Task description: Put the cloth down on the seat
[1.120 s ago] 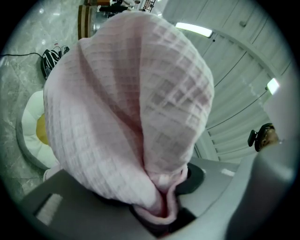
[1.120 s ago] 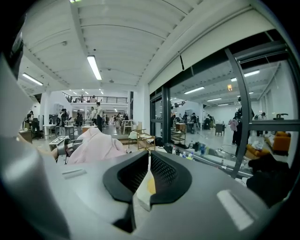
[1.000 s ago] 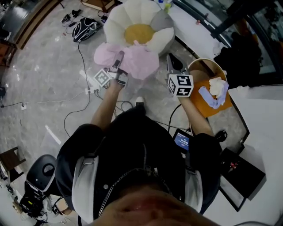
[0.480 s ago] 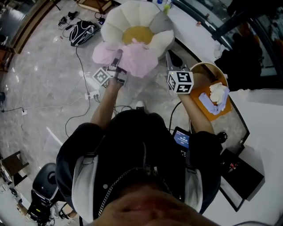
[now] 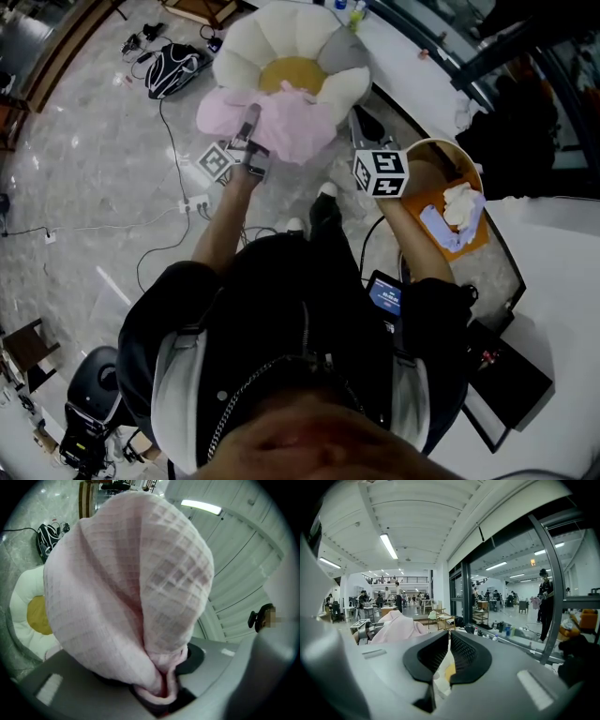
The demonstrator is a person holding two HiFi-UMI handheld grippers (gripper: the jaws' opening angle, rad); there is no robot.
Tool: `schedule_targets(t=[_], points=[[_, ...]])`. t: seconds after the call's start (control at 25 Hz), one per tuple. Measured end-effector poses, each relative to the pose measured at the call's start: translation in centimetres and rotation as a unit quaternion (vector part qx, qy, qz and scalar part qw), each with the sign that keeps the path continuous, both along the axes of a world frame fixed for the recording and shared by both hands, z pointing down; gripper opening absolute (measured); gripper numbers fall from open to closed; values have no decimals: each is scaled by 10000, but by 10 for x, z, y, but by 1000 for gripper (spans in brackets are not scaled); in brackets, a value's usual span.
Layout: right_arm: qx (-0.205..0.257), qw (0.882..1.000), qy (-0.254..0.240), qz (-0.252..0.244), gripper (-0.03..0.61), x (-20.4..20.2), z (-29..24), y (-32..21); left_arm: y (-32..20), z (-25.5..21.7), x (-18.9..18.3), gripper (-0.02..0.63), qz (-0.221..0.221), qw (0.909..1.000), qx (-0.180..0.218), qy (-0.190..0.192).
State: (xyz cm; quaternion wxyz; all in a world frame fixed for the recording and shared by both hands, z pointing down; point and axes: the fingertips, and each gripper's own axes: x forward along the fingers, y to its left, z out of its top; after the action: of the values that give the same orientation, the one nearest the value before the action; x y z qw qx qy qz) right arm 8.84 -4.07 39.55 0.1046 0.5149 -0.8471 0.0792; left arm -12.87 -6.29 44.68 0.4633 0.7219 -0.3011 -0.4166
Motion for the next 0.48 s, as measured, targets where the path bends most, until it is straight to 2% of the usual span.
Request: schedule_targets(t=[0.2, 0.32, 0.48], points=[[-51, 9999, -27, -153, 0, 4, 9, -34, -27, 9, 4, 221, -129, 9999, -100, 26], [-81, 9996, -35, -261, 0, 11, 13, -64, -51, 15, 10, 221, -217, 9996, -95, -136], [-68, 9989, -59, -456, 0, 17, 11, -108, -86, 15, 17, 221, -398, 9991, -146, -99]])
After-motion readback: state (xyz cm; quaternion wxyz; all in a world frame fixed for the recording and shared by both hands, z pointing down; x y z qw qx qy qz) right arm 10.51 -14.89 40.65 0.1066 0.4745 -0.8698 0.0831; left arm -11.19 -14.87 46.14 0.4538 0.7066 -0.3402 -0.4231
